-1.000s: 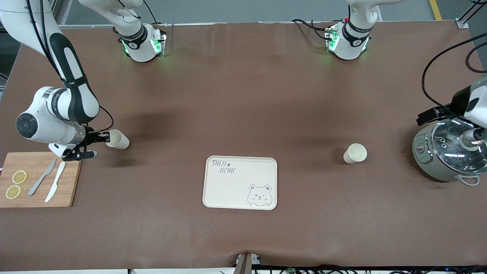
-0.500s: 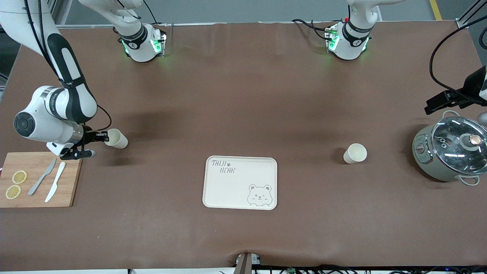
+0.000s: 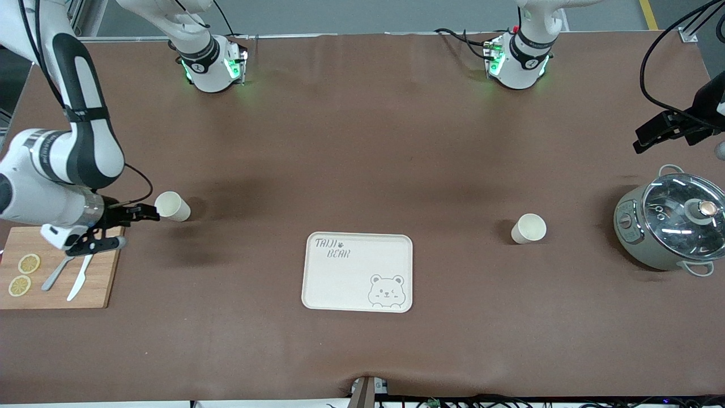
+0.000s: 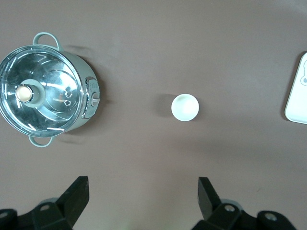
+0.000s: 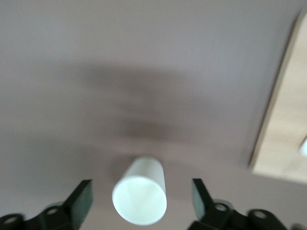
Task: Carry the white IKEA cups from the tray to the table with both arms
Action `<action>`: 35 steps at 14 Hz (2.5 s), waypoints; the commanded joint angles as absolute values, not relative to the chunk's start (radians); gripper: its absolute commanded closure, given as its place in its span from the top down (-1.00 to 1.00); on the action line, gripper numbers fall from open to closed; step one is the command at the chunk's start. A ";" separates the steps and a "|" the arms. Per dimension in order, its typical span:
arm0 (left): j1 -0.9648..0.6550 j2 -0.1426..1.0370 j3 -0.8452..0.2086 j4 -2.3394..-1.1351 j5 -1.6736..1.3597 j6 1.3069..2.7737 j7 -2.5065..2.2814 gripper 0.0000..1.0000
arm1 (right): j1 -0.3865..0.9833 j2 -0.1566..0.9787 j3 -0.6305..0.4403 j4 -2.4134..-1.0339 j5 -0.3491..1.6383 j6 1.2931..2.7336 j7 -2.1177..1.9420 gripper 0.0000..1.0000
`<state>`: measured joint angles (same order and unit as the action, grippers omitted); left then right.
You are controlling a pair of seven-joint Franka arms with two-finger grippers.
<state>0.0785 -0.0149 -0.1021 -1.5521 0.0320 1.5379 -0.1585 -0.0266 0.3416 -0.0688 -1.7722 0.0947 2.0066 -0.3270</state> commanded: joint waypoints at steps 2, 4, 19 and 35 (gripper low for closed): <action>0.086 -0.035 -0.112 -1.569 0.005 1.552 -0.149 1.00 | 0.002 0.350 -0.063 -1.466 0.087 1.791 -0.327 1.00; 0.086 -0.035 -0.113 -1.580 0.005 1.549 -0.149 1.00 | 0.005 0.350 -0.063 -1.341 0.072 1.677 -0.328 1.00; 0.081 -0.038 -0.160 -1.588 0.006 1.574 -0.178 1.00 | -0.006 -0.048 -0.068 -1.519 0.019 1.420 -0.086 1.00; 0.083 -0.034 -0.158 -1.595 0.008 1.597 -0.181 1.00 | 0.005 -0.032 -0.063 -1.523 0.011 1.442 -0.084 1.00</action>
